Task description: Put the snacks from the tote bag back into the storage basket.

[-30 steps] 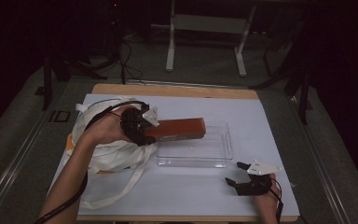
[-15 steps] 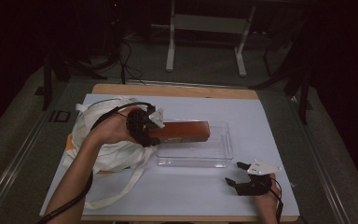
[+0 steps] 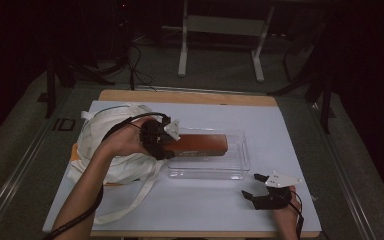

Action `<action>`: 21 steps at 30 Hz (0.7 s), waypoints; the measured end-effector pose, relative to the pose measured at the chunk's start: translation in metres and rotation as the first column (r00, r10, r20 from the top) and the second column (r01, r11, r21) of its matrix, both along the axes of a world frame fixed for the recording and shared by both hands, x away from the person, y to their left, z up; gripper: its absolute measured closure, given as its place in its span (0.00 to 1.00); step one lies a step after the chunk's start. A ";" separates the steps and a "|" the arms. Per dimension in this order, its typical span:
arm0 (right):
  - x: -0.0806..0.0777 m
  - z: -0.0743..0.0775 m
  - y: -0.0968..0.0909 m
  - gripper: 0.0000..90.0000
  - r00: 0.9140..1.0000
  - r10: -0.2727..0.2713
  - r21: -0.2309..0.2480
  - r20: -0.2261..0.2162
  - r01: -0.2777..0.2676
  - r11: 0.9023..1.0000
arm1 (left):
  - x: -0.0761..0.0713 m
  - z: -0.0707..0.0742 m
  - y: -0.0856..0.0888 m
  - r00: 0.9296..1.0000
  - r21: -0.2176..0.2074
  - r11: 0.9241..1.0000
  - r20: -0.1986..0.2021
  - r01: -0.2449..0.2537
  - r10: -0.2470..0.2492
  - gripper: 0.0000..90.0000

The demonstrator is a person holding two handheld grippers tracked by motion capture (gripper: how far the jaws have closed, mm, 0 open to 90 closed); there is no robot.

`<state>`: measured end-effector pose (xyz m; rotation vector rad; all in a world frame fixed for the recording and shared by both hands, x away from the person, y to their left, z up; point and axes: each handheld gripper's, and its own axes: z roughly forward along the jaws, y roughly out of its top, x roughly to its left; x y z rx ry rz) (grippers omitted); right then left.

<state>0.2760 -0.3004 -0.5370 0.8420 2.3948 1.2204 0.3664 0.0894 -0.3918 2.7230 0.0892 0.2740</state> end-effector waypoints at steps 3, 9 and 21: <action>0.000 0.000 0.000 0.22 1.000 0.000 0.000 0.000 0.000 1.000 | 0.000 -0.002 -0.003 1.000 0.010 1.000 -0.003 0.009 -0.009 0.48; 0.000 0.000 0.000 0.22 1.000 0.001 0.001 0.000 -0.001 1.000 | 0.000 -0.005 -0.008 1.000 0.017 1.000 -0.013 0.021 -0.021 0.48; 0.000 0.000 0.000 0.22 1.000 0.001 0.002 -0.003 -0.001 1.000 | 0.000 -0.013 -0.018 0.999 0.023 0.999 -0.022 0.049 -0.049 0.48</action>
